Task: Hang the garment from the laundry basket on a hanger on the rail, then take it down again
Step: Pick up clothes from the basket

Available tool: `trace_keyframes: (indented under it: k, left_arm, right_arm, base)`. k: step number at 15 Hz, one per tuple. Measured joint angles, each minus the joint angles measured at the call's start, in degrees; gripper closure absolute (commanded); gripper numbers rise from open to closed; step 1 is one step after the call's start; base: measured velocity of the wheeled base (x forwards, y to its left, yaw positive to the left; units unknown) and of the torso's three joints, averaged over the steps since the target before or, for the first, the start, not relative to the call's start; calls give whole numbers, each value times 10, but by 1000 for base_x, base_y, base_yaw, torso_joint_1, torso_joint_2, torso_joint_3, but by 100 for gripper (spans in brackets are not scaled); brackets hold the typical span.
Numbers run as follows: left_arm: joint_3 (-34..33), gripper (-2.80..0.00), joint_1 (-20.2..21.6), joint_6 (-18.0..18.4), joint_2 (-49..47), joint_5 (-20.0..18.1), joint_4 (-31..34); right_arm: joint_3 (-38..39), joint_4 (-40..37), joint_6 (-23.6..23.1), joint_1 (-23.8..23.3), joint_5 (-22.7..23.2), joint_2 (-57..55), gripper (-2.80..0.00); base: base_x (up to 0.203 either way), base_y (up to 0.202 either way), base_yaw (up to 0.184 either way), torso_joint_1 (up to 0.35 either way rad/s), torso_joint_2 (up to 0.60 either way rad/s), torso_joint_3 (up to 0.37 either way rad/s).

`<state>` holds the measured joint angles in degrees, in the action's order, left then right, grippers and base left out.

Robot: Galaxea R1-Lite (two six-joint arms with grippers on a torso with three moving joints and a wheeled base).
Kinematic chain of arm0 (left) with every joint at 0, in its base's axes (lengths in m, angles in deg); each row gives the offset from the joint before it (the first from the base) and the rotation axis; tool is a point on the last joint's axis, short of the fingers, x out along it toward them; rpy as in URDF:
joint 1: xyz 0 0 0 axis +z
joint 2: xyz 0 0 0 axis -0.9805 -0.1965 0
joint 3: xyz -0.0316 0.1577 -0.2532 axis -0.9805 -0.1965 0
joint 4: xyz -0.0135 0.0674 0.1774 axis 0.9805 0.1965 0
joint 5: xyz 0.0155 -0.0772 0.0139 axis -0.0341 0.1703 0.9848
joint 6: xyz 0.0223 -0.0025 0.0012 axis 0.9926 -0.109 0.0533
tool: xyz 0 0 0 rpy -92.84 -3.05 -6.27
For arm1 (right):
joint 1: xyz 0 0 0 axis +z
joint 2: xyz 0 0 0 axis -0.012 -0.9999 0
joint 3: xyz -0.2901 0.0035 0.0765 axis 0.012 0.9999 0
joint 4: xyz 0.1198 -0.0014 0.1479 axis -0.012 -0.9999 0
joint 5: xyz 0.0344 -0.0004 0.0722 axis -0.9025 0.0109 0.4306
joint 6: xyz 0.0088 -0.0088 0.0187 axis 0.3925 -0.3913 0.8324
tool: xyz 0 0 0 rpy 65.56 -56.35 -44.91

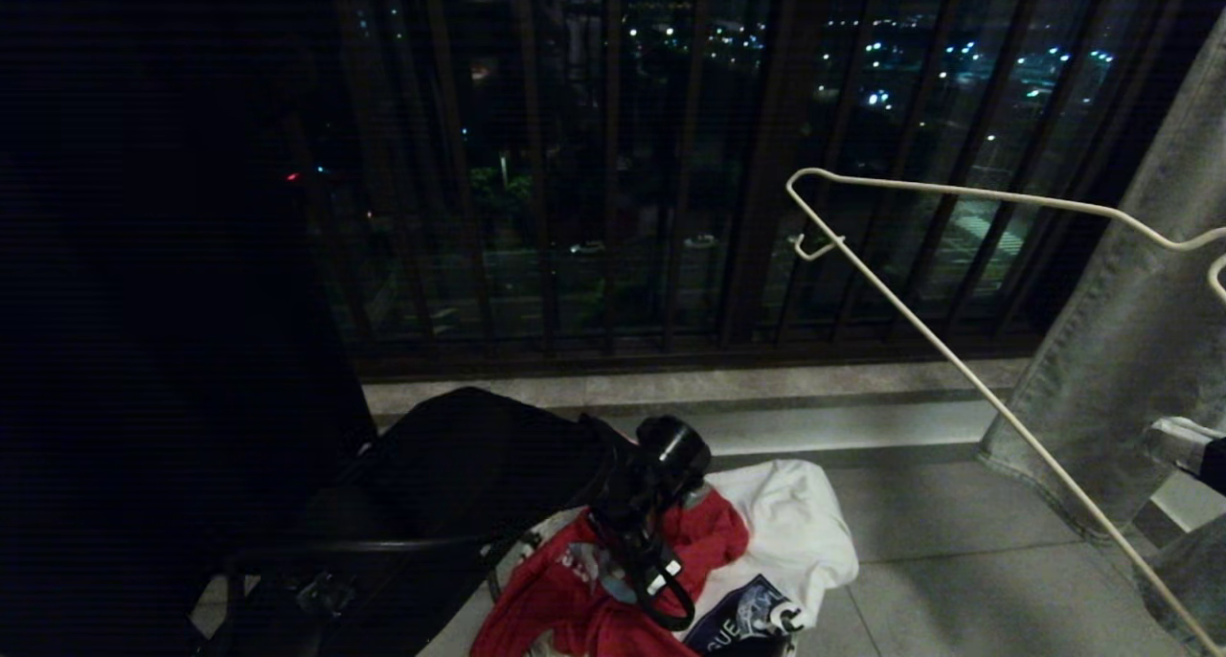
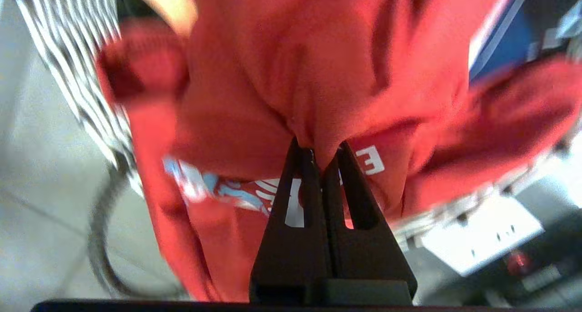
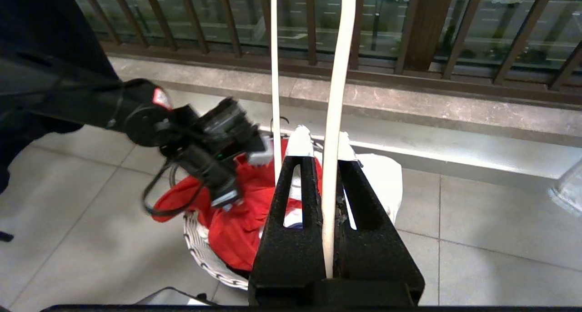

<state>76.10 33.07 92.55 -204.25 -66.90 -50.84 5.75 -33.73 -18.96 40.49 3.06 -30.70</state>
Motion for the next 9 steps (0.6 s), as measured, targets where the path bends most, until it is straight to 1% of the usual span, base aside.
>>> trace_keyframes:
  k: [3,5,7,9]
  left_arm:
    - [-116,0,-10,-35,55,0,-2]
    - [-194,0,-35,-75,100,-1,-3]
    - [-247,0,-70,-107,136,-1,-3]
    - [-274,0,-99,-134,157,-1,-4]
  right_arm:
    - [-2,0,0,0,-1,2,0]
    - [-2,0,0,0,-1,3,0]
    - [-2,0,0,0,-1,3,0]
    - [-2,0,0,0,-1,4,0]
  base:
    - [0,0,0,0,0,0]
    - [0,0,0,0,0,0]
    - [0,0,0,0,0,0]
    - [0,0,0,0,0,0]
